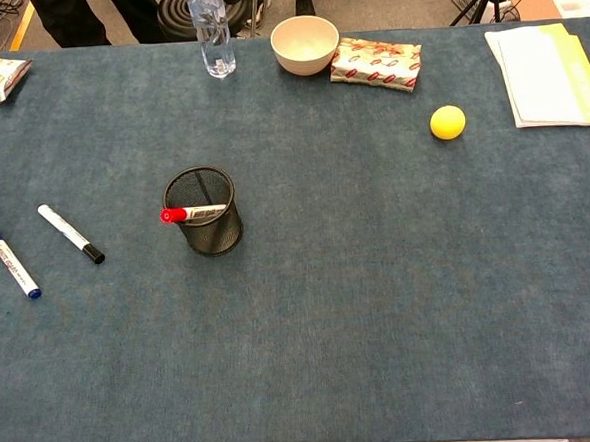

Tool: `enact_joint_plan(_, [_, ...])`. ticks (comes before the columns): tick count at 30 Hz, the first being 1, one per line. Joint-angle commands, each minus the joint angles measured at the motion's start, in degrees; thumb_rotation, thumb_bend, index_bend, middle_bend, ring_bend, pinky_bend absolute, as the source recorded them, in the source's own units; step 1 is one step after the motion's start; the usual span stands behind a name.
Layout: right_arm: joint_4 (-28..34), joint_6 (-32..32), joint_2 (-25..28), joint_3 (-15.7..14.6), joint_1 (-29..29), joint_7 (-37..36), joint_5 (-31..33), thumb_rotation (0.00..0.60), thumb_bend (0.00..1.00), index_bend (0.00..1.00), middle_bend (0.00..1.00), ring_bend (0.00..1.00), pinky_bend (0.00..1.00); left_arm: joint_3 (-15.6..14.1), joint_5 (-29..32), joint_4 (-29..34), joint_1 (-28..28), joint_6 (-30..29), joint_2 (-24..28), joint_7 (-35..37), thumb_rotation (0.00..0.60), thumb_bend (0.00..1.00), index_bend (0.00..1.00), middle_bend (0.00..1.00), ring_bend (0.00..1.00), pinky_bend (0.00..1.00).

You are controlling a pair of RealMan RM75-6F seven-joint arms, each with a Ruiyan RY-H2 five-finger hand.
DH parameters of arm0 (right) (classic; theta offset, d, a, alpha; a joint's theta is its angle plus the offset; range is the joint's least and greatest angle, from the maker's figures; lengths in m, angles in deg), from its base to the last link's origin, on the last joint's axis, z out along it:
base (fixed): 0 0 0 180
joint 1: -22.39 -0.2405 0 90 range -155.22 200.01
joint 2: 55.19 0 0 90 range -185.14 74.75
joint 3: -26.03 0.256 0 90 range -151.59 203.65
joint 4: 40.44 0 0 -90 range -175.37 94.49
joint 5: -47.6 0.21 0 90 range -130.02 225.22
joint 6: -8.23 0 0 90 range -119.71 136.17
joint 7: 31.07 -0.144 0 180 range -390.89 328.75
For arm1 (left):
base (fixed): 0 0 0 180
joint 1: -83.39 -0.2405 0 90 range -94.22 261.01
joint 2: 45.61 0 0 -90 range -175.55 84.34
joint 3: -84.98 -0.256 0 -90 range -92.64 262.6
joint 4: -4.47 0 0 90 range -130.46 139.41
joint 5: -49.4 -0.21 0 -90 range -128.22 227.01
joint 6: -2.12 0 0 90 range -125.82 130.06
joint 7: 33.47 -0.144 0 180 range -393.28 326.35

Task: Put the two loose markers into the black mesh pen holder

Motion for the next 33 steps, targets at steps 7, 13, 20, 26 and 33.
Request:
enact_joint_plan(7, [2.27,-0.02,0.76,0.07,-0.56,0.55,-0.84,0.600,0.03,0.14,0.27,0.14,0.30,-5.27,-7.38,-19.06,2.42,-6.80,-9.69,7.09,0.600,0.25,0.42,0.23,0.17,0.21])
enact_joint_plan(13, [3.14,-0.05,0.61,-0.17,-0.69,1.93,-1.02,0.600,0.03,0.14,0.27,0.14,0.30,-7.18,-8.81,-23.21,3.03,-8.01,-12.98,5.98,0.600,0.25,0.41,0.18,0.10,0.17])
enact_joint_plan(20, [3.35,-0.04,0.12,-0.46,-0.75,2.62,-1.06,0.600,0.03,0.14,0.27,0.14,0.30,-8.45,-9.98,-25.74,4.93,-8.02,-16.28,2.89,0.600,0.25,0.41,0.15,0.06,0.14])
enact_joint_plan(26, [3.32,-0.09,-0.14,-0.81,-0.44,2.85,-0.64,0.600,0.03,0.14,0.27,0.14,0.30,-9.27,-9.87,-29.55,5.66,-7.73,-19.44,1.80,0.600,0.25,0.41,0.13,0.02,0.12])
enact_joint_plan(33, [3.51,-0.01,-0.26,-0.94,-0.43,3.21,-0.45,0.600,0.03,0.14,0.27,0.14,0.30,-10.56,-9.96,-35.90,5.14,-9.38,-22.47,0.80,0.600,0.25,0.41,0.12,0.02,0.11])
